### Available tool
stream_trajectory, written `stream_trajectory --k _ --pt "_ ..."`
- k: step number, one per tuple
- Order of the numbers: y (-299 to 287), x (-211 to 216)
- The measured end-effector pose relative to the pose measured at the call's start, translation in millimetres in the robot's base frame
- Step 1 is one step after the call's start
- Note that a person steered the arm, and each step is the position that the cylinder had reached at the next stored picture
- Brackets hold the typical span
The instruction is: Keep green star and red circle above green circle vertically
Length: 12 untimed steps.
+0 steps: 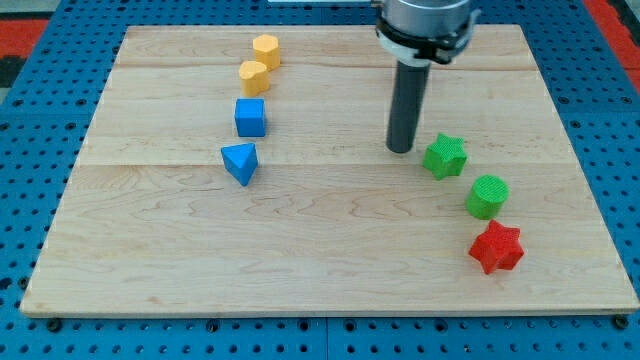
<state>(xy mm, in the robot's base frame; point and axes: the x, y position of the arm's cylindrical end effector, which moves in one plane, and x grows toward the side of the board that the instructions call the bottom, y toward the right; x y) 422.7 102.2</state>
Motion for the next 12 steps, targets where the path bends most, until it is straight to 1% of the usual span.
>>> stream_trajectory --k 1,2,3,4,6,7,8,9,10,11,12 --pt "29.7 2.1" --pt "42.2 2.1" --pt "42.0 -12.4" --pt "37.4 -54.2" --pt "-58.4 -128.3" --pt "-47.0 -160.4" --pt "15.3 -148.1" --pt "64.8 -101.3" --pt "68.7 -95.5" --pt "75.7 -123.1" --pt "126.6 -117.9"
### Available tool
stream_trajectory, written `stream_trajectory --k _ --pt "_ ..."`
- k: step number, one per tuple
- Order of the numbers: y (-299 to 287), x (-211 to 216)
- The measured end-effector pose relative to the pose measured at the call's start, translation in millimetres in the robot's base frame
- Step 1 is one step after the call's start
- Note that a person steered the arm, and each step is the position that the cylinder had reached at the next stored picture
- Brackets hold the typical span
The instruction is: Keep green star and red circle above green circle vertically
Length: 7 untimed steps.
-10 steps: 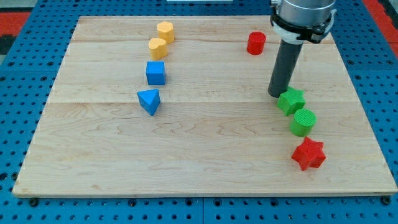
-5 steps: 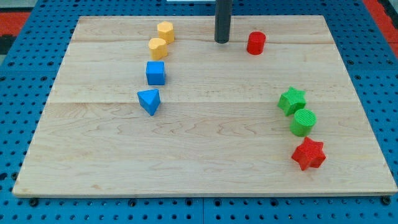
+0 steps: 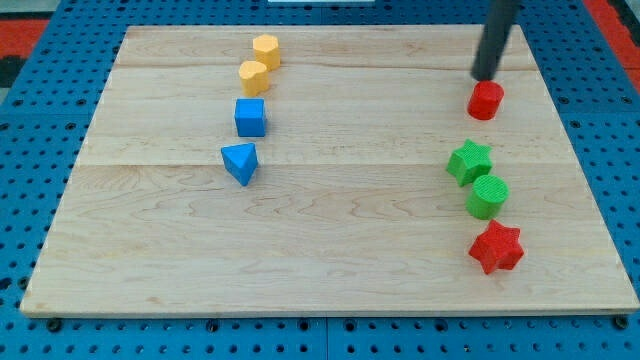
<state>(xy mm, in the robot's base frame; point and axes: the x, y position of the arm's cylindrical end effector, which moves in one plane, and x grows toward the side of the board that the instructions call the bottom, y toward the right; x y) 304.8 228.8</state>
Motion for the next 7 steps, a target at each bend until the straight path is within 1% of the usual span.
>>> stream_trajectory --k 1,2,3,5,6,7 --pt "-3.5 19.5" --pt "-44.6 28.3" --pt "-60.2 41.1" --pt "-75.0 47.3" --pt "-81.6 59.2" --pt "-100.6 43.4"
